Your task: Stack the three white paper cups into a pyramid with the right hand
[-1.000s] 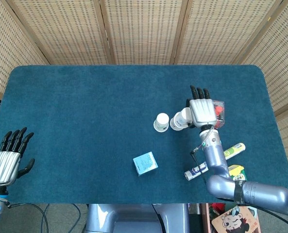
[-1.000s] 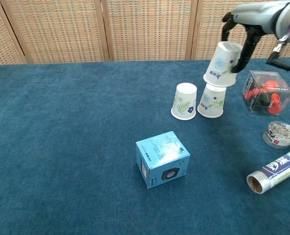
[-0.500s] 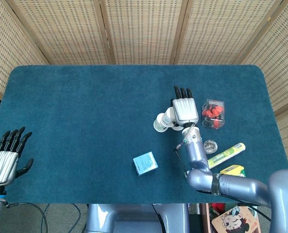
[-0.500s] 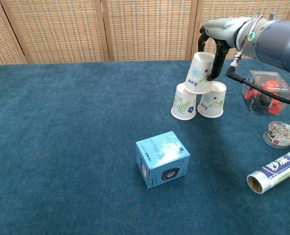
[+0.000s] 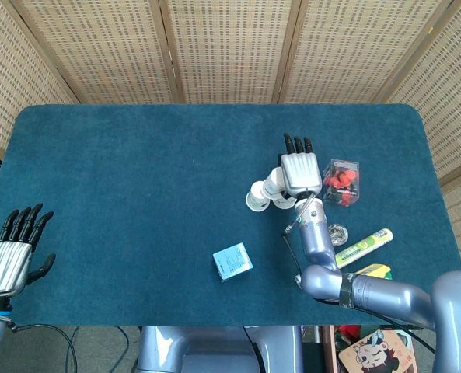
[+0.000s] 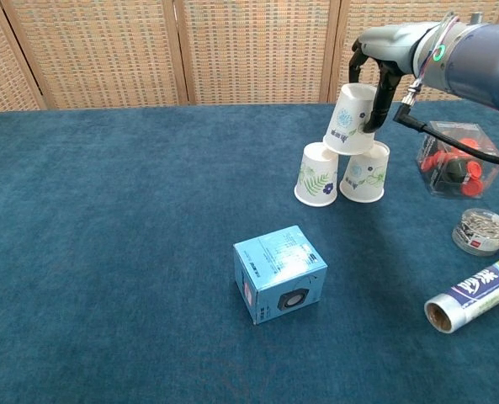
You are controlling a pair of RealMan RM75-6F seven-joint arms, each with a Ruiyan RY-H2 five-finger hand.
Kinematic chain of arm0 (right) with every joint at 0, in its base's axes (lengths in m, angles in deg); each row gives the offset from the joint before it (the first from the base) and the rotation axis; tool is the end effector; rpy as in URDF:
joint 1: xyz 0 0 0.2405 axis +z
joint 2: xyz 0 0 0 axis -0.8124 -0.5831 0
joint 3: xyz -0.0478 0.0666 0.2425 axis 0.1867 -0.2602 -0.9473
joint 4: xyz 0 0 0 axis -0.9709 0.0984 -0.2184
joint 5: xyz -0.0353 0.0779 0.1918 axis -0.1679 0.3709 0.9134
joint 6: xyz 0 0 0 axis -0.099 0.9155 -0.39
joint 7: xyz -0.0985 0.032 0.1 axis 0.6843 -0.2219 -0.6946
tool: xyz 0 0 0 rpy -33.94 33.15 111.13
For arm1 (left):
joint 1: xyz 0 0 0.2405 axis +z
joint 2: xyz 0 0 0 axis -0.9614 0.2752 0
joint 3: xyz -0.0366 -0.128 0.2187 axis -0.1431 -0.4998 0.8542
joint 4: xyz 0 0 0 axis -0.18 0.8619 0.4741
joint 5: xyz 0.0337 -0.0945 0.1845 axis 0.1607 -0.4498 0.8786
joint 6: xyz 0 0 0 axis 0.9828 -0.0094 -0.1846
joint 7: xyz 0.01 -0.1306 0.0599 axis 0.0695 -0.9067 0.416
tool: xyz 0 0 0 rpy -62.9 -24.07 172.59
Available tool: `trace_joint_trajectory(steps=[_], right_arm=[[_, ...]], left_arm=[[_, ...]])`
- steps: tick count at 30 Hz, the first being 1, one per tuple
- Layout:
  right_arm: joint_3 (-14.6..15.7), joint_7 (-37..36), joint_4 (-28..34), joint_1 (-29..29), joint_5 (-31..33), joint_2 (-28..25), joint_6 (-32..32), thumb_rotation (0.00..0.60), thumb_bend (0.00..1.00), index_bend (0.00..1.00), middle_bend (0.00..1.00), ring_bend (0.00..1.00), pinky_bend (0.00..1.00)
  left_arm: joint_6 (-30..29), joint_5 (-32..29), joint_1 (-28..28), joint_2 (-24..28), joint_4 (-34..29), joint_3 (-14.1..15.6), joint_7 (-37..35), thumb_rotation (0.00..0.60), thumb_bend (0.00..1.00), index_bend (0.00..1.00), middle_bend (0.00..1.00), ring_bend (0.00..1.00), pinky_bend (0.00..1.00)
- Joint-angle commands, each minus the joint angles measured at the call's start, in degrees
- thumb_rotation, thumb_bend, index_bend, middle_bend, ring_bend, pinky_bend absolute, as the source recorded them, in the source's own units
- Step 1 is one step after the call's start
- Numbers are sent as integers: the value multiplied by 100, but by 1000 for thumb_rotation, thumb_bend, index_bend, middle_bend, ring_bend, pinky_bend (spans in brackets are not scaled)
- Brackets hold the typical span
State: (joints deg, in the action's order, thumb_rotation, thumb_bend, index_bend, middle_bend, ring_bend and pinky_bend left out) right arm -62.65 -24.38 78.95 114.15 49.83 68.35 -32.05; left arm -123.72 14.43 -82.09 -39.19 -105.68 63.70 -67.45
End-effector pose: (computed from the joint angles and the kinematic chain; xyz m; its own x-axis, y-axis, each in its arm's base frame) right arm -0.0848 -0.4211 0.0354 0.5553 -0.1444 0.8190 -0.8311 -0.0623 0.5526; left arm -0.2998 0.1954 0.1261 0.4873 -0.0215 0.8730 0.8674 -0.1035 -0.4867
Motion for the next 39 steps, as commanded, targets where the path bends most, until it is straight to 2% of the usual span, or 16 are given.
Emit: trace_joint_trajectory(steps=[1, 15, 19, 31, 39], right_arm=[[11, -15, 13, -12, -6, -8, -1, 600, 132, 507, 0, 0, 0], [82, -316, -312, -74, -182, 146, 169, 600, 132, 505, 0, 0, 0], [108, -318, -345, -94, -139, 143, 245, 600, 132, 427, 0, 0, 0], [176, -65, -89, -120, 64, -61, 136, 600, 132, 307, 0, 0, 0], [203, 95, 584, -326, 99, -628, -284, 600, 133, 246, 0, 0, 0]], left_arm=[[-13, 13, 6, 4, -13, 6, 5, 600, 354, 81, 0, 0, 0], [8, 46, -2, 7, -41, 32, 22, 600, 354, 81, 0, 0, 0], [1, 31, 4, 12, -38, 24, 2, 600, 354, 81, 0, 0, 0], [-25, 29, 19, 34, -50, 22, -31, 600, 354, 81, 0, 0, 0], [6, -50, 22, 40, -15, -3, -56, 600, 354, 81, 0, 0, 0]])
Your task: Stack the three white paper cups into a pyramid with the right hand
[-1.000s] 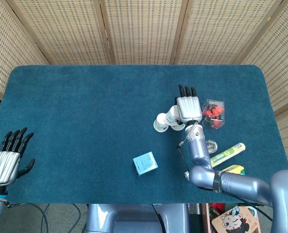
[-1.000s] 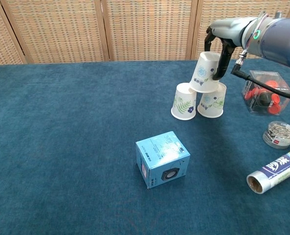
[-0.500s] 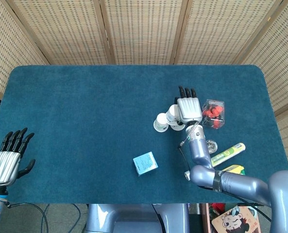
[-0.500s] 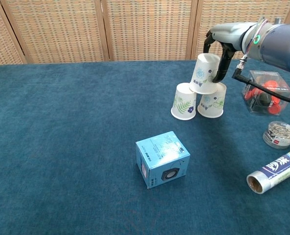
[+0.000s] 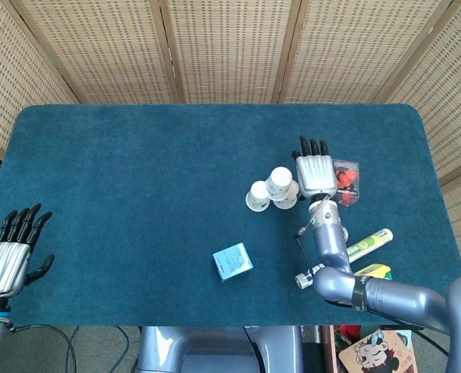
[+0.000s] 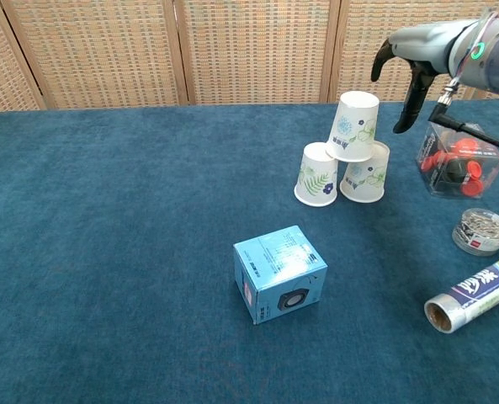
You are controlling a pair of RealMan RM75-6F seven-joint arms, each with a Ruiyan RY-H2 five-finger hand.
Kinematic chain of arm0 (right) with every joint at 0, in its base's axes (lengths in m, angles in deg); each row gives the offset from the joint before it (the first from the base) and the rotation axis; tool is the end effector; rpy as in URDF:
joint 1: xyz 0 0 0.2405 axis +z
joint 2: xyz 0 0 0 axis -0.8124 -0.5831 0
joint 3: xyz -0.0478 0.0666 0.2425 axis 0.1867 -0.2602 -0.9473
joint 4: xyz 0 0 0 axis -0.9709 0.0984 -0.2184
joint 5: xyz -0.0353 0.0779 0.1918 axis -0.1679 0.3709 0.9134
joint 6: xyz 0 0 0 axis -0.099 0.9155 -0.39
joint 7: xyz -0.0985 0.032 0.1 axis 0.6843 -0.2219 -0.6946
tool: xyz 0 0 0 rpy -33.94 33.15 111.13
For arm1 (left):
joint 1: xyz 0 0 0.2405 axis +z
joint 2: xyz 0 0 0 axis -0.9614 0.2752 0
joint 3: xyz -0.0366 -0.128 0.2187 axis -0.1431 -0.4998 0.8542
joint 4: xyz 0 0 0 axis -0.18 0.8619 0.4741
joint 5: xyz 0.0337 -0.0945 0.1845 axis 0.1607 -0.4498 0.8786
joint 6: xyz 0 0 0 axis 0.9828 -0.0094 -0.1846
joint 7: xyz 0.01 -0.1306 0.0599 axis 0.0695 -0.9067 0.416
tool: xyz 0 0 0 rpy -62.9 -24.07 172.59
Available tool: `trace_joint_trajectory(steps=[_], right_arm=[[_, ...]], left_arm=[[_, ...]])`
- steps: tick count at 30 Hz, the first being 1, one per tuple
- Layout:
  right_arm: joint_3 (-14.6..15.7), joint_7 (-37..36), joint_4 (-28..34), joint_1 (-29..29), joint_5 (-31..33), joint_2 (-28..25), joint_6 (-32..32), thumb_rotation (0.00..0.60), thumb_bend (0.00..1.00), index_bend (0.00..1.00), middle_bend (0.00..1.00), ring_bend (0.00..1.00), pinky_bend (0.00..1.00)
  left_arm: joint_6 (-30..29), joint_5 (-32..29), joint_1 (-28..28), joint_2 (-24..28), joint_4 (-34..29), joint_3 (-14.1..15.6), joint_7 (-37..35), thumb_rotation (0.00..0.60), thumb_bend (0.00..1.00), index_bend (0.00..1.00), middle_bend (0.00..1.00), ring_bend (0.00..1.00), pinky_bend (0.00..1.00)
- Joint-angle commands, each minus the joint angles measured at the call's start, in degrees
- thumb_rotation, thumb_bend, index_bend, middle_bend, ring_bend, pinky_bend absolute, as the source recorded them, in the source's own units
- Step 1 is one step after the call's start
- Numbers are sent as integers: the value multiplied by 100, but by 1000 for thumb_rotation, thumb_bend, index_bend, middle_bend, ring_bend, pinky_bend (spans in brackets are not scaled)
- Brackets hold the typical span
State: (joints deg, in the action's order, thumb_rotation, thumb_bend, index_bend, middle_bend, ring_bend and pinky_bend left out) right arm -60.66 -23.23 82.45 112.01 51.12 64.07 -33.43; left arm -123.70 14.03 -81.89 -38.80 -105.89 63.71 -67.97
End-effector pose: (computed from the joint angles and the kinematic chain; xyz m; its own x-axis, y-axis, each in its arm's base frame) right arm -0.1086 -0.4146 0.0548 0.5932 -0.1596 0.7891 -0.8010 -0.0181 0.5984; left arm -0.3015 0.1944 0.1283 0.4818 -0.0178 0.8761 0.8716 -0.0937 -0.4812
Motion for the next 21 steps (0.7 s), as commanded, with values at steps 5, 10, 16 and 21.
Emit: trace_joint_trajectory(steps=[5, 10, 16, 21], right_arm=[[136, -340, 725, -510, -353, -671, -387, 600, 132, 224, 0, 0, 0], [831, -1789, 1202, -1560, -2298, -1363, -671, 600, 132, 214, 0, 0, 0], [1599, -3327, 813, -2628, -4388, -1558, -1475, 600, 132, 194, 0, 0, 0], [2039, -3763, 549, -3287, -5222, -1580, -2005, 600, 132, 194, 0, 0, 0]], left_arm=[[-5, -40, 13, 5, 11, -16, -25, 600, 354, 81, 0, 0, 0], [-4, -23, 26, 51, -52, 6, -121, 600, 354, 81, 0, 0, 0], [-64, 16, 61, 79, -103, 25, -131, 600, 354, 81, 0, 0, 0], [-113, 86, 79, 83, -149, 50, -67, 600, 354, 81, 0, 0, 0]])
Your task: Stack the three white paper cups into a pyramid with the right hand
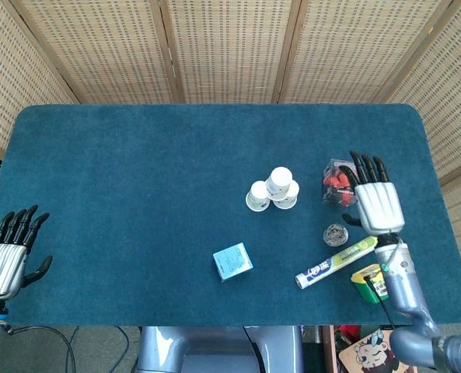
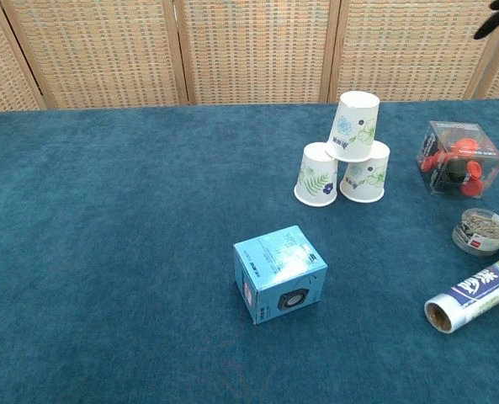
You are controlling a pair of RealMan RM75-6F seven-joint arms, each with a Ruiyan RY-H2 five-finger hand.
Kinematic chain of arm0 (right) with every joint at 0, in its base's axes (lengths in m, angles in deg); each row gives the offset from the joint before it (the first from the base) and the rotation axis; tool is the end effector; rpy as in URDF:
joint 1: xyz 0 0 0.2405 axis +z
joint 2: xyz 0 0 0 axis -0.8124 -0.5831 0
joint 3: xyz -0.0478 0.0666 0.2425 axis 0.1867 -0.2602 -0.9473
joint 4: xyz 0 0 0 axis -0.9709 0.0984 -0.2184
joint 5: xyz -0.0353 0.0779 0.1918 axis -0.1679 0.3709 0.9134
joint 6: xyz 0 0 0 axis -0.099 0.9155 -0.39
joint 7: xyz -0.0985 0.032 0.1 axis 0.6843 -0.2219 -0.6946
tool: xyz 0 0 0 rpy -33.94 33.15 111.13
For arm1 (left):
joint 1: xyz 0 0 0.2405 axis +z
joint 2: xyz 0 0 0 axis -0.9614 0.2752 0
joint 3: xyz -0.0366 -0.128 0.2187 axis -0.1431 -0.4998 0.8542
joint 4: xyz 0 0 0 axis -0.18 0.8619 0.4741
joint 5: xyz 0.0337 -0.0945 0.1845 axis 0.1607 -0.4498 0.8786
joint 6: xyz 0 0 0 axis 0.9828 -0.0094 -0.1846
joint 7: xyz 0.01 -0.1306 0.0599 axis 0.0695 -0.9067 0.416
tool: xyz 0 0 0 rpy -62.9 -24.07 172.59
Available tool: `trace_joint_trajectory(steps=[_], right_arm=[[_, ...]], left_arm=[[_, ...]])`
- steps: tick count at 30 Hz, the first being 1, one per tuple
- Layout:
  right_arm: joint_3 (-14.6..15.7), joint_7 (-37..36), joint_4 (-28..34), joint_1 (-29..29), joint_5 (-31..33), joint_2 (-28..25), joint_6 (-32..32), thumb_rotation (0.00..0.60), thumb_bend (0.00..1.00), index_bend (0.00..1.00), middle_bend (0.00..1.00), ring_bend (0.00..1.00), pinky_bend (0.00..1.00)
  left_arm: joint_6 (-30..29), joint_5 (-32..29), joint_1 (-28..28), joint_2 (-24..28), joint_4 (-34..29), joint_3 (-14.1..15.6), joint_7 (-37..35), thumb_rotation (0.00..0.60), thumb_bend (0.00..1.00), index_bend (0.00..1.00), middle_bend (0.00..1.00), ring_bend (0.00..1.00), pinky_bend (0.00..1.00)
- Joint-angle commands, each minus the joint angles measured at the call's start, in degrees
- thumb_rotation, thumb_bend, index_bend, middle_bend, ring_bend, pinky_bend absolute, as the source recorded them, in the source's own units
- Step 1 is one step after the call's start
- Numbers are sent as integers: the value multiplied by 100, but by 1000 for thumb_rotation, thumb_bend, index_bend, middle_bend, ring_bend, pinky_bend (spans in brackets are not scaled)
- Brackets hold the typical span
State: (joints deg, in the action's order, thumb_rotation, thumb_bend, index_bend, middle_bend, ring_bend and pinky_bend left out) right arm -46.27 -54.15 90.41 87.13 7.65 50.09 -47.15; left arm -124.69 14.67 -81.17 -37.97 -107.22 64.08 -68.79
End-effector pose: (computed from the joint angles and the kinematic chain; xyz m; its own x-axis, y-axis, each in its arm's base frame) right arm -0.2139 -0.3090 0.1284 0.5081 0.0741 0.8581 -0.8463 -0.1423 0.5133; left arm -0.2989 0.1887 0.1318 0.4617 -0.0217 0.8868 0.8821 -0.0942 -0.4615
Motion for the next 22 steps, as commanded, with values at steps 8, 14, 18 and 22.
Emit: trace_joint_trajectory(steps=[8, 14, 18, 22], right_arm=[[939, -687, -665, -1528, -1484, -8, -1127, 600, 132, 152, 0, 0, 0], [1019, -818, -922, -1914, -1891, 196, -1458, 600, 132, 140, 0, 0, 0], [1018, -894, -1020, -2064, -1980, 274, -1483, 600, 132, 134, 0, 0, 0], [951, -922, -1026, -2138, -2081, 261, -1492, 600, 132, 134, 0, 0, 0]], left_arm=[[-109, 57, 64, 9, -54, 24, 41, 600, 354, 69, 0, 0, 0], [-98, 58, 81, -5, -64, 44, 112, 600, 354, 39, 0, 0, 0], [-75, 30, 89, -18, -73, 48, 175, 600, 354, 7, 0, 0, 0], [3, -59, 91, -20, -121, 50, 260, 600, 353, 0, 0, 0, 0]])
